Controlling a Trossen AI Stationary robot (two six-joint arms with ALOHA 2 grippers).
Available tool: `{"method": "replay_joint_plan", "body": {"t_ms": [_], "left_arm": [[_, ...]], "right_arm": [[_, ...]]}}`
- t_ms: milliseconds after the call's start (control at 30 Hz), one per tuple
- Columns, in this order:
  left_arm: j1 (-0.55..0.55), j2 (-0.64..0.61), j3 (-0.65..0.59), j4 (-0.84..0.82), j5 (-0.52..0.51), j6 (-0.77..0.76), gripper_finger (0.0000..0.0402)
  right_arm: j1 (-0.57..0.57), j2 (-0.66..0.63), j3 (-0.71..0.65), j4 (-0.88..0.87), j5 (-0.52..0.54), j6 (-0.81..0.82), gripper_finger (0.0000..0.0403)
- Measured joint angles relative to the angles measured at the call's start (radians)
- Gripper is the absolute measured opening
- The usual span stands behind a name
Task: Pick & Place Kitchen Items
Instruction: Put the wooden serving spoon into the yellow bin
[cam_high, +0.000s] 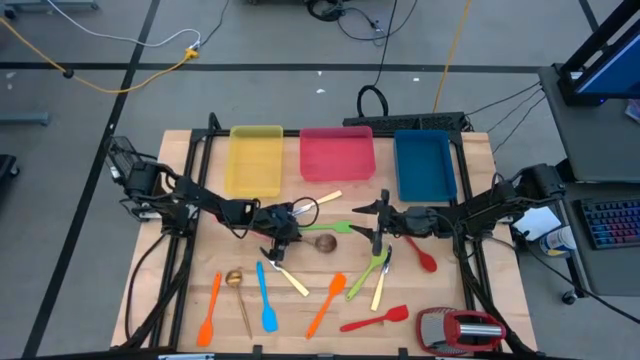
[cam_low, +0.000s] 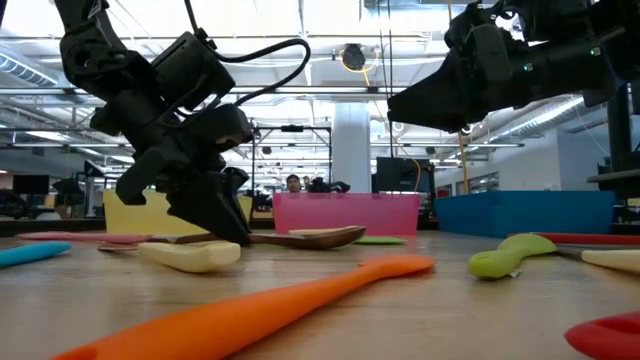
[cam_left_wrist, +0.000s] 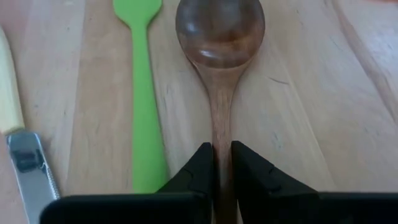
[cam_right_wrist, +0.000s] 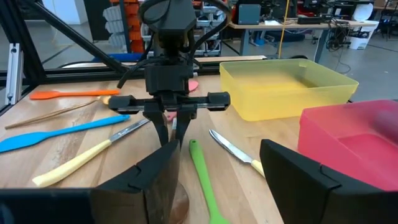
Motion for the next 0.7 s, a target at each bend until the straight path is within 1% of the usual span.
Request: {"method": "replay_joint_plan", "body": {"t_ms": [200, 333, 467, 533, 700], "left_arm": [[-0.025, -0.023, -0.005, 0.039, -0.01, -0.04, 0.0038], [-0.06, -0.087, -0.005, 0.052, -0.043, -0.029, 0.0038], [-0.081, -0.181, -0.005, 0.026, -0.126, -0.069, 0.0039], [-0.087, -0.246, -0.004, -0.02, -0.178, -0.088, 0.0039], [-0.084, -0.413, -0.004, -0.154, -0.361, -0.109, 0.004]], "right_arm": [[0.0, 0.0, 0.0, -0.001, 0.0, 0.0, 0.0216], [0.0, 0.0, 0.0, 0.0, 0.0, 0.0, 0.0215], [0.0, 0.0, -0.001, 0.0, 0.0, 0.0, 0.0213], [0.0, 0.0, -0.001, 0.0, 0.0, 0.0, 0.0213], [0.0, 0.0, -0.001, 0.001, 0.001, 0.0, 0.0213]]}}
